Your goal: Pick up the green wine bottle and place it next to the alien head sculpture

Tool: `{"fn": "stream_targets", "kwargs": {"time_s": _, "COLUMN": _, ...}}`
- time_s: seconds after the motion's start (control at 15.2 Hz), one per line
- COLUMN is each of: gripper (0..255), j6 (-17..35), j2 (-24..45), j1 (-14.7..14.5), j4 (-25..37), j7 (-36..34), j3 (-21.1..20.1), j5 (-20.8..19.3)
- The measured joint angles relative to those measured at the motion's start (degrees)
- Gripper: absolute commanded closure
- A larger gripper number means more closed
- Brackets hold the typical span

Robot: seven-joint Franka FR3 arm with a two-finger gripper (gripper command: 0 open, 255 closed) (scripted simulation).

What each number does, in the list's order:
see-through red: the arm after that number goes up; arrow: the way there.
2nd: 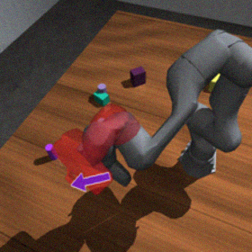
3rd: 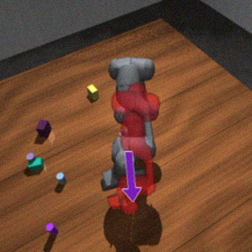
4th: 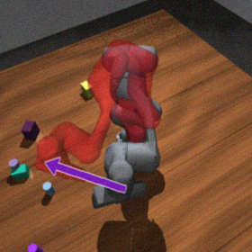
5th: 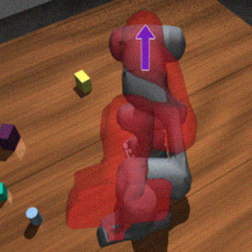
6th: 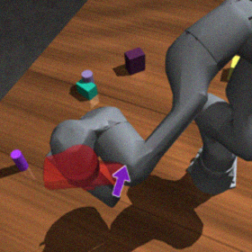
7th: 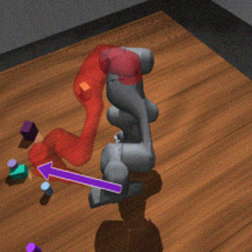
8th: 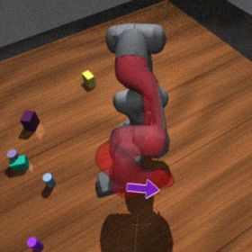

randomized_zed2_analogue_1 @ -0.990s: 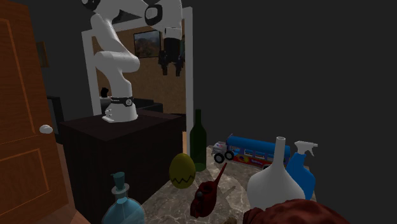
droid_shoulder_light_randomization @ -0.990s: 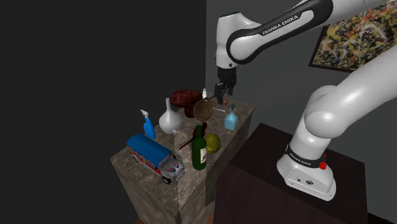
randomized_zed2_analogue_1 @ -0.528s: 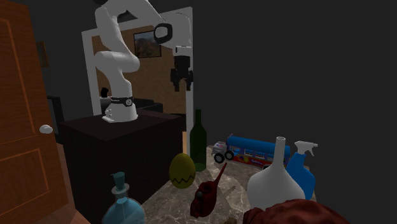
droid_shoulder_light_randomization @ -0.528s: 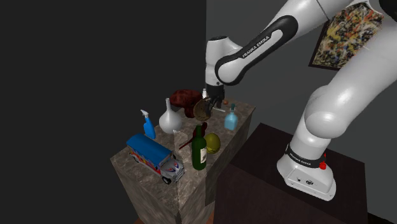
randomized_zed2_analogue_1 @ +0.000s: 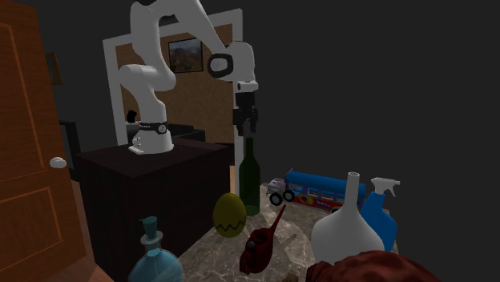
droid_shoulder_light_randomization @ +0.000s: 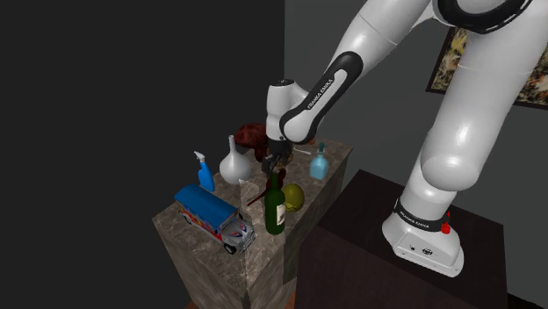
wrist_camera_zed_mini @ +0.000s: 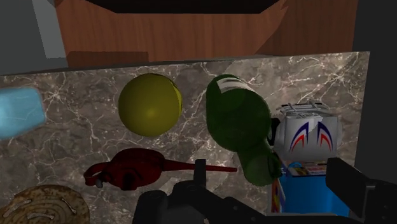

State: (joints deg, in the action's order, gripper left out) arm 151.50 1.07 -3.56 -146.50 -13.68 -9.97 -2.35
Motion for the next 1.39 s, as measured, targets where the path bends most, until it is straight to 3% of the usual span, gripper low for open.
{"fn": "stream_targets", "kwargs": {"time_s": 0.46, "gripper": 0, "j6": 6.19, "j2": 6.58, "j1": -0.07, "j4": 0.54, "j7": -1.97, "j3": 0.71, "j5": -2.87}}
{"fn": "stream_targets", "kwargs": {"time_s": 0.92, "gripper": 0, "j6": 7.26, "j2": 7.89, "j1": -0.32, "j4": 0.77, "j7": -2.67, "j3": 0.92, "j5": -3.59}}
{"fn": "stream_targets", "kwargs": {"time_s": 0.99, "gripper": 255, "j6": 7.26, "j2": 7.89, "j1": -0.32, "j4": 0.77, "j7": -2.67, "j3": 0.92, "j5": -3.59}}
{"fn": "stream_targets", "kwargs": {"time_s": 1.39, "gripper": 255, "j6": 7.28, "j2": 7.88, "j1": -0.32, "j4": 0.77, "j7": -2.67, "j3": 0.92, "j5": -3.61}}
